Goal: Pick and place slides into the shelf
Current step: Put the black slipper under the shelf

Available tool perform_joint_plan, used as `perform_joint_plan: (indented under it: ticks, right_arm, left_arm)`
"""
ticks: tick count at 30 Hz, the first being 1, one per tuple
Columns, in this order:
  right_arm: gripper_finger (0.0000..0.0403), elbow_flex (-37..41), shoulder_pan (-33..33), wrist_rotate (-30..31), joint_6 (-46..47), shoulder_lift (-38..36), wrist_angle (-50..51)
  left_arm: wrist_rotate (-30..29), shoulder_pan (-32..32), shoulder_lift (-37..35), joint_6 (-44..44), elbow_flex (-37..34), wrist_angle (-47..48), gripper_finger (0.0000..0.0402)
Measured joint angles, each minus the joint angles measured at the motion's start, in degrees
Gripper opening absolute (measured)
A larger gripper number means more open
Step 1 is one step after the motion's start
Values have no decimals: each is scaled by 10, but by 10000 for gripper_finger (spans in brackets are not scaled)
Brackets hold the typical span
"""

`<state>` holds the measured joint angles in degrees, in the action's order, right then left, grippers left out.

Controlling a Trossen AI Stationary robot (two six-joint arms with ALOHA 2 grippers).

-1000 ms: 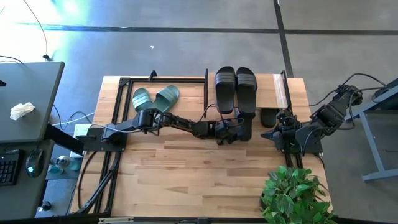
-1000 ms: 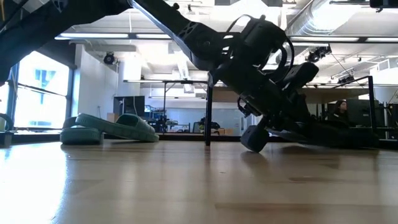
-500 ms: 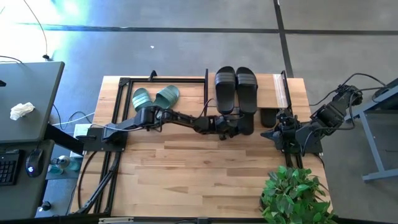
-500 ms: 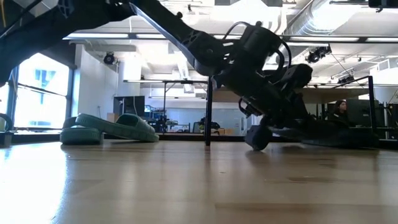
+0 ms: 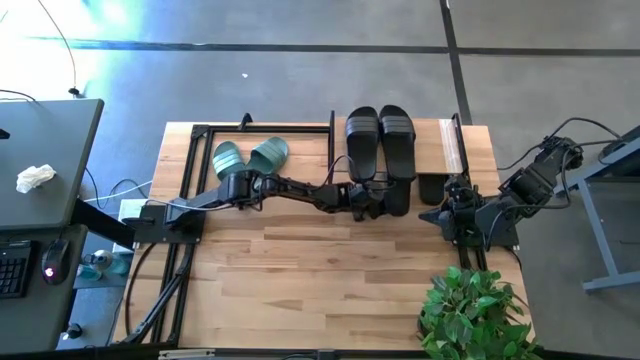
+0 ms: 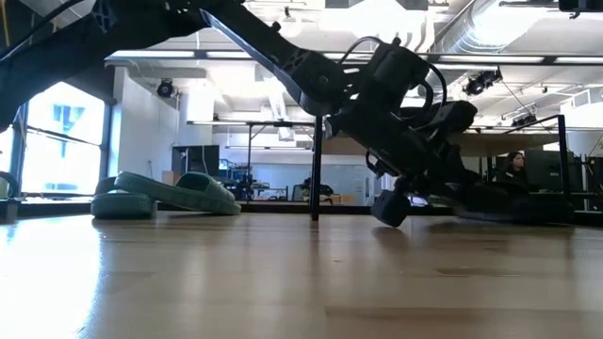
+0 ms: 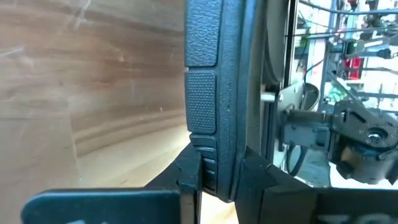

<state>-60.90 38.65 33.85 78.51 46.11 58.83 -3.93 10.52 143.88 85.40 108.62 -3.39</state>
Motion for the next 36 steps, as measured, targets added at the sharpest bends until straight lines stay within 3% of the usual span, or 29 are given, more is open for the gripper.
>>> perform_joint_plan:
  ticks: [7, 18, 36]
  right_arm:
    - [0, 0, 0, 0, 1, 0, -3]
    - [0, 0, 0, 0, 10, 0, -4]
    - [0, 0, 0, -9, 16, 9, -12]
  left_arm:
    - [-4, 0, 0, 1, 0, 3, 96]
    - [-22, -1, -1, -16, 0, -4, 90]
    - [-42, 0, -2, -93, 0, -34, 185]
